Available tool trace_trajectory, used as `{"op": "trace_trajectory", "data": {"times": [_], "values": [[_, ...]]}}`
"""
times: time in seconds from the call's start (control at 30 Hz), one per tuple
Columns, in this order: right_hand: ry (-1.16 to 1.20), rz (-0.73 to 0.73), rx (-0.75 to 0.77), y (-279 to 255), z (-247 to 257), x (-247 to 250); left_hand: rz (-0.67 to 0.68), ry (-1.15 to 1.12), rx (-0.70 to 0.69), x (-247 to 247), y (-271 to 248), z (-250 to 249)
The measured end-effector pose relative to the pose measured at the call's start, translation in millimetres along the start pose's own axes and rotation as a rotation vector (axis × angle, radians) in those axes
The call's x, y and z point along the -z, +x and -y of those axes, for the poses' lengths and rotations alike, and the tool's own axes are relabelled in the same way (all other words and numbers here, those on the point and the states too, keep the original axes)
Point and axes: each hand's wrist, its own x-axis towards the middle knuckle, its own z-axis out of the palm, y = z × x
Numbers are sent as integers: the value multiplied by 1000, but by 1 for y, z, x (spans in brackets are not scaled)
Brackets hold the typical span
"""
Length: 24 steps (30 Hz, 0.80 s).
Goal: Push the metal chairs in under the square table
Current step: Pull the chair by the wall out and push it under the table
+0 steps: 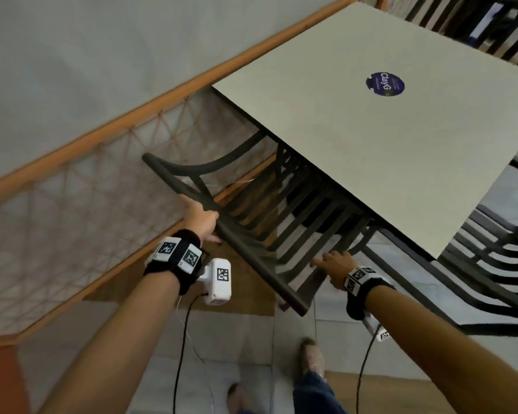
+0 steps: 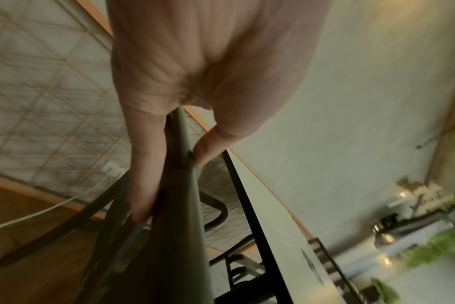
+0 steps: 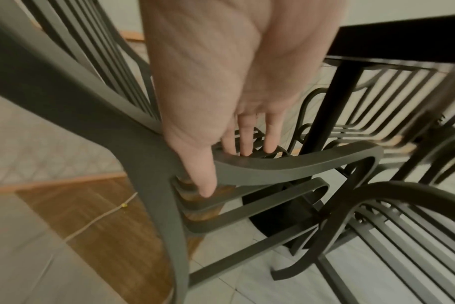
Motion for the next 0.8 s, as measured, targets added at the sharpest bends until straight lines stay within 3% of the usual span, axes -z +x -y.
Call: {"op": "trace_trajectory", "data": {"times": [0.17,0.3,0.43,0.8], "values": [[-180,19,1,25,-30,-18,-32,-35,0,-4,-5,10],[-152,-87,93,29,-42,-32,-122,-66,-1,-11,-5,10],[-65,-48,78,25,-46,-48,-168,-48,-8,-17,-9,15],[-44,-24,89,38,-56,-31,-218,57,-25,-16,10,-5]]}}
